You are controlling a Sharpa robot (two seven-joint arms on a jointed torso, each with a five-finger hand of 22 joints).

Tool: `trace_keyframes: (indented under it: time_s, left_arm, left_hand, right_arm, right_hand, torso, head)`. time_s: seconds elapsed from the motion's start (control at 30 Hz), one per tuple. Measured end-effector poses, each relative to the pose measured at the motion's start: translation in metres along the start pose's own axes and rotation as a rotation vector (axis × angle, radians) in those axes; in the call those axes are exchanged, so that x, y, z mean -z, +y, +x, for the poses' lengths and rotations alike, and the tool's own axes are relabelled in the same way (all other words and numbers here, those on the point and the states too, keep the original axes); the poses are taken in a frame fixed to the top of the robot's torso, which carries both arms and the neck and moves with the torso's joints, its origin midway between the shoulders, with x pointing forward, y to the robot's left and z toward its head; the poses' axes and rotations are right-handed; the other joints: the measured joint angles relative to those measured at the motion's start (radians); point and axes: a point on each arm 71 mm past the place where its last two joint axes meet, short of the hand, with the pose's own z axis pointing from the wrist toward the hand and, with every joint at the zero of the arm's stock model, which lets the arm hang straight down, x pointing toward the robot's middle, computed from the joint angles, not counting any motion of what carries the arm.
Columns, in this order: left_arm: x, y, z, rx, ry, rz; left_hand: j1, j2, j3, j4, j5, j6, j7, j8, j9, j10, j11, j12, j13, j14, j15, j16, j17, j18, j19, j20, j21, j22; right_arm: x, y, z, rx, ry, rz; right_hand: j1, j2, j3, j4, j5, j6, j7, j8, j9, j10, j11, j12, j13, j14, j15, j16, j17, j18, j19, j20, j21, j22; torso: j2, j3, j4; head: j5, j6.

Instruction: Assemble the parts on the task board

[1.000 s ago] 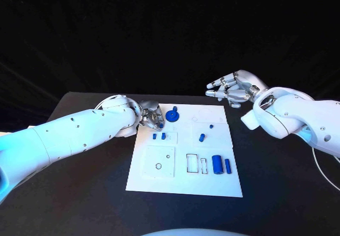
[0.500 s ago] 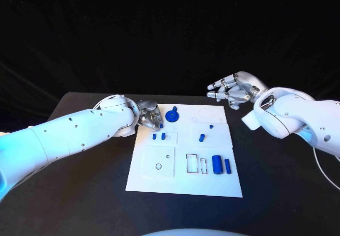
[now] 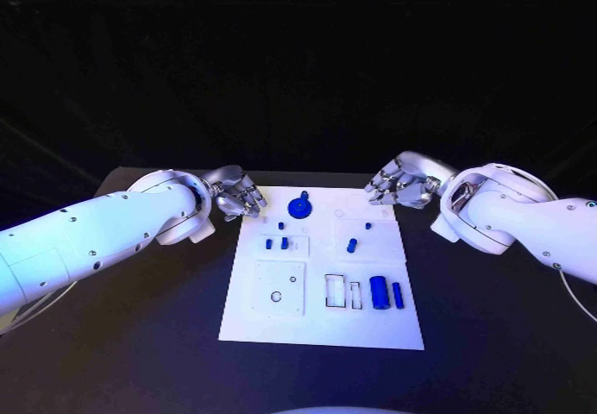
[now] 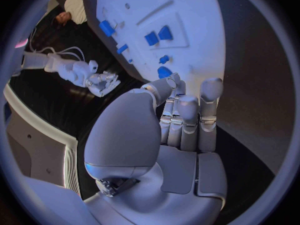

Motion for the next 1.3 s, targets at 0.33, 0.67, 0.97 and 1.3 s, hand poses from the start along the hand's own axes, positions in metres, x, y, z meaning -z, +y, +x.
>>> trace_keyframes:
  time_s: [0.33, 0.67, 0.97, 1.3]
  left_arm:
    - [0.025, -0.005, 0.006, 0.62, -0.096, 0.092]
    - [0.039, -0.006, 0.014, 0.967, -0.136, 0.106]
    - [0.041, -0.005, 0.013, 1.036, -0.154, 0.11]
    - [0.042, -0.003, 0.012, 1.056, -0.163, 0.109]
  left_hand:
    - [-0.036, 0.021, -0.032, 0.018, 0.0, 0.03, -0.009, 0.009, -0.007, 0.02, -0.009, 0.049, 0.015, -0.104, 0.003, -0.144, -0.187, 0.006, -0.104, 0.006, -0.16, -0.091]
    - [-0.05, 0.025, -0.05, 0.024, 0.0, 0.03, -0.009, 0.013, -0.012, 0.02, -0.009, 0.058, 0.019, -0.104, 0.003, -0.144, -0.195, 0.005, -0.104, 0.006, -0.174, -0.102]
    - [-0.049, 0.025, -0.053, 0.022, 0.004, 0.03, -0.009, 0.013, -0.013, 0.02, -0.009, 0.062, 0.02, -0.104, 0.003, -0.148, -0.197, 0.005, -0.104, 0.006, -0.18, -0.105]
    - [-0.049, 0.025, -0.058, 0.022, 0.004, 0.03, -0.009, 0.013, -0.015, 0.016, -0.005, 0.067, 0.022, -0.108, -0.001, -0.148, -0.201, 0.005, -0.104, 0.006, -0.184, -0.109]
  right_arm:
    - [-0.002, 0.005, 0.03, 0.279, 0.04, -0.026]
    - [-0.008, 0.005, 0.049, 0.413, 0.071, -0.009]
    - [-0.012, 0.005, 0.059, 0.454, 0.09, 0.009]
    - [-0.015, 0.004, 0.063, 0.469, 0.099, 0.018]
  right_hand:
    - [-0.008, -0.024, 0.052, -0.001, -0.031, 0.016, -0.002, -0.023, -0.002, 0.019, 0.002, -0.064, -0.09, 0.0, 0.0, -0.006, -0.004, 0.0, 0.0, 0.0, 0.004, 0.004]
    - [-0.02, -0.044, 0.086, 0.003, -0.044, 0.016, -0.002, -0.037, -0.003, -0.002, 0.005, -0.099, -0.144, 0.0, 0.0, -0.023, -0.019, 0.0, 0.0, 0.0, -0.002, -0.016]
    - [-0.025, -0.049, 0.116, 0.0, -0.05, 0.016, -0.002, -0.037, -0.003, -0.003, 0.006, -0.105, -0.169, 0.0, 0.0, -0.027, -0.025, 0.0, 0.0, 0.0, -0.009, -0.025]
    - [-0.01, -0.034, 0.207, -0.016, -0.125, 0.031, -0.011, -0.037, -0.001, 0.011, 0.0, -0.104, -0.202, 0.0, 0.0, -0.033, -0.029, 0.0, 0.0, 0.0, -0.013, -0.026]
  torso:
    - [0.001, -0.0029, 0.0006]
    - [0.002, -0.0019, 0.0007]
    - [0.004, -0.0006, 0.0011]
    - [0.004, -0.0005, 0.0012]
  head:
    - [-0.033, 0.019]
    - [-0.039, 0.026]
    - [-0.038, 0.025]
    - [-0.035, 0.017]
